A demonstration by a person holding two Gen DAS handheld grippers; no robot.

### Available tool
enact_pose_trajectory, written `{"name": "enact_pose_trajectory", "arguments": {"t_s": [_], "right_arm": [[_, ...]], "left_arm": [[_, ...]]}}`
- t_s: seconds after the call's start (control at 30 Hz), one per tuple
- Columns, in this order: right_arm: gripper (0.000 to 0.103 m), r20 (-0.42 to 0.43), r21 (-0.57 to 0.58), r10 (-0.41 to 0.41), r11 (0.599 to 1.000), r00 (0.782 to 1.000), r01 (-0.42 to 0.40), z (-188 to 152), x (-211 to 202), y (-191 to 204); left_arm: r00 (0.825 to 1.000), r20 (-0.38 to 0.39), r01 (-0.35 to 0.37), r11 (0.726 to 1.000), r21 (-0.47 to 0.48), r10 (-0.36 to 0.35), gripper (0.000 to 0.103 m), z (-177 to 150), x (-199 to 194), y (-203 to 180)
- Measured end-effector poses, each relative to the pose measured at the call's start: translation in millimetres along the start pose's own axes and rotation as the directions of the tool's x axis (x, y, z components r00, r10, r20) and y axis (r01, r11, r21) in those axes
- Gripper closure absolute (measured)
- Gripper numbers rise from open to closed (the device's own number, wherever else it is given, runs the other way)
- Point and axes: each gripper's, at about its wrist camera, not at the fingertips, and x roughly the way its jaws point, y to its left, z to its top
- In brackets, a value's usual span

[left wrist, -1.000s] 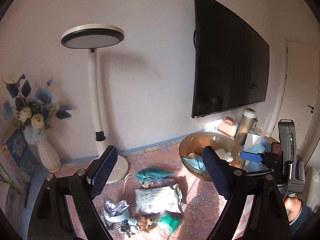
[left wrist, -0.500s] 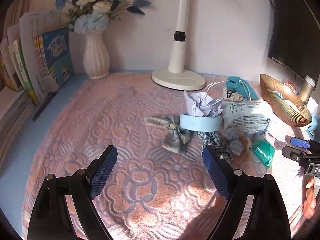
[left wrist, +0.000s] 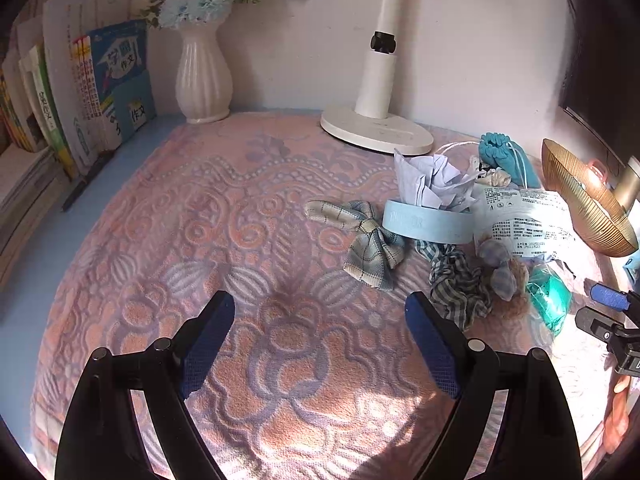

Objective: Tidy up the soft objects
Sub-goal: 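Grasp the teal gel pack with the right tool while the left tool grasps the plaid bow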

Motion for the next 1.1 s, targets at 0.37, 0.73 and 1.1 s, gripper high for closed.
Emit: {"name": "enact_pose_trajectory", "arguments": {"t_s": [0.37,0.73,1.1], "right_arm": [[0.016,-0.118,-0.059,0.023,0.998,0.993,-0.03,6.8,13.2,29.8],[0.023,-0.11,-0.113,-0.042,0.993,0.993,0.029,11.0,40.5,53.1],[0.051,-0.062,-0.152,-0.102,0.984,0.993,0.091,12.7,40.5,65.0]], "left_arm": [[0.98,-0.193,-0.058,0.996,-0.066,0.044,0.017,8.4,1.3,8.4],[0.984,-0.176,-0.011,0.999,0.043,0.018,0.029,45.6,47.2,-12.4],[0.992,-0.098,0.09,0.995,0.047,-0.085,0.076,46.7,63.6,-19.6]]}}
